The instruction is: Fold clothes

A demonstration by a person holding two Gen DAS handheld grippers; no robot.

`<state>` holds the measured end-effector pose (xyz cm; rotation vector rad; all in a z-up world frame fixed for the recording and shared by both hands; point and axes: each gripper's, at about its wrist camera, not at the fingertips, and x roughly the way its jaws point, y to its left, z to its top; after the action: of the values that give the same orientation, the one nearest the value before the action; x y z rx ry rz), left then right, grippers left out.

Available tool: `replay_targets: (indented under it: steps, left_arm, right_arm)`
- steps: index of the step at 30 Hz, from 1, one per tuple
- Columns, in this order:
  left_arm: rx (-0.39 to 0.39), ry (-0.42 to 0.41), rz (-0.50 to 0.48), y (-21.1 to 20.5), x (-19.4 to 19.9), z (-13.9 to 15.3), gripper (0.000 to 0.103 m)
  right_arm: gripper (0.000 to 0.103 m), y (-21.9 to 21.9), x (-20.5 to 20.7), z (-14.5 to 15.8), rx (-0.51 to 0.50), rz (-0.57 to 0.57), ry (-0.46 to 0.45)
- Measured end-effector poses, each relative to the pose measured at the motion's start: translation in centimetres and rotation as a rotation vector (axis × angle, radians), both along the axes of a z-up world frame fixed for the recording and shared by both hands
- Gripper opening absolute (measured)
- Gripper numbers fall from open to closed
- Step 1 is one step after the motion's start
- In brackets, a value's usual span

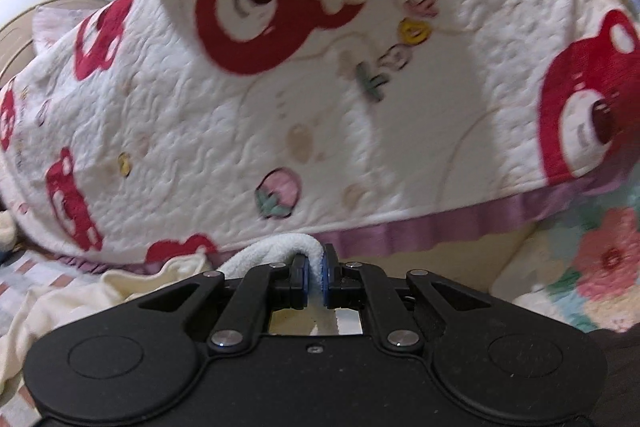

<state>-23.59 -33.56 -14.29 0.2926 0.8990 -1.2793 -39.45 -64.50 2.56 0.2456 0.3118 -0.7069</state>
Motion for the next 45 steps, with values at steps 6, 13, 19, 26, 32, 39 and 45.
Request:
replay_targets:
  steps: [6,13,19,26,32,39,45]
  left_arm:
    - [0.057,-0.141,0.048,-1.4,-0.6,0.9,0.014]
    - [-0.048,-0.593,0.346,6.0,0.0,11.7,0.005]
    - [-0.079,-0.521,0.499,10.8,4.4,13.5,0.001]
    - [-0.06,-0.175,0.317,11.1,3.5,6.4,0.025]
    - [0.002,-0.057,0.101,7.6,-0.4,3.7,0.064]
    - [0.051,-0.181,0.025,2.9,-4.4,2.0,0.071]
    - [0.106,-0.015,0.216,1.4,0.2,-0.7,0.007]
  right_arm:
    - [0.007,0.9,-1.8,1.0,-0.063,0.025,0.018]
    - [0.008,0.0,-2.5,-0.5,-0.06,0.103,0.093]
    - [0.014,0.4,-1.5,-5.0,-0.051,0.235,0.142]
    - [0.014,0.3,-0.9,-10.2,0.035,0.185,0.207]
    - [0.014,-0.3,-1.3,-10.5,0.052,0.182,0.215]
    - [0.014,0.2,-1.4,-9.7,0.029,0.224,0.228]
    - [0.024,0.7,-2.0,-10.6,0.018,0.258,0.238]
